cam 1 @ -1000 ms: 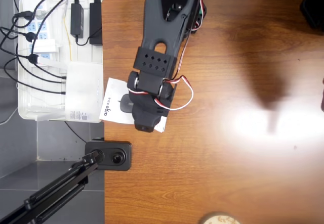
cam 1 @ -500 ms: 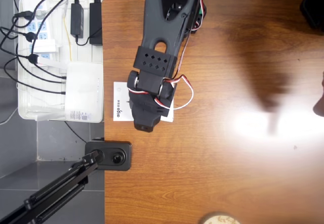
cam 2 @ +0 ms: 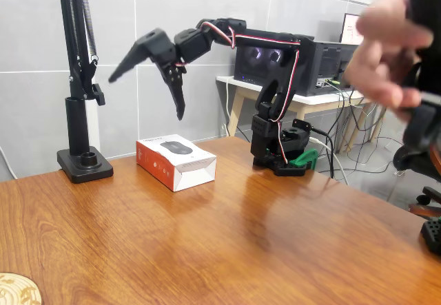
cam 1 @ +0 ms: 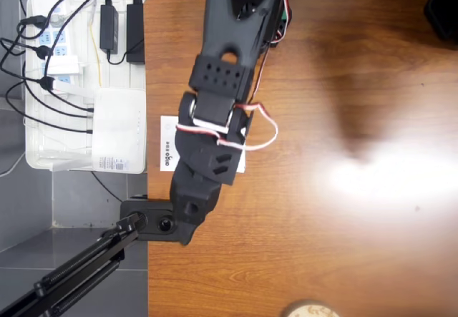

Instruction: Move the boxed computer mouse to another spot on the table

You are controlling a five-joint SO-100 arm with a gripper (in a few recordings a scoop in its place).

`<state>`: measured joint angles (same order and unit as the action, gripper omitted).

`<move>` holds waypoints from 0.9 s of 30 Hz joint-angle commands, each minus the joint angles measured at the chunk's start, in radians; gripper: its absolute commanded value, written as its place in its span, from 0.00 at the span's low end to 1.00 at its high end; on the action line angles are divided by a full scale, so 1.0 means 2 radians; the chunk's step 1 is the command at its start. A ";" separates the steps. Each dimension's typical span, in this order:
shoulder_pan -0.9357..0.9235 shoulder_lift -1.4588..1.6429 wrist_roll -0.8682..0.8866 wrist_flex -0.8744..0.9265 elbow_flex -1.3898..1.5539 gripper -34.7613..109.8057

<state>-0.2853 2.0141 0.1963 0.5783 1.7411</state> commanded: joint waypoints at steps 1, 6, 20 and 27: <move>-0.011 0.037 0.032 -0.010 -0.035 0.78; -0.042 0.091 -0.010 0.006 -0.013 0.24; -0.001 0.287 -0.025 -0.027 0.154 0.24; 0.025 0.337 -0.005 0.064 0.249 0.24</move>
<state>-0.2362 2.6661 0.1749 0.6842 2.2059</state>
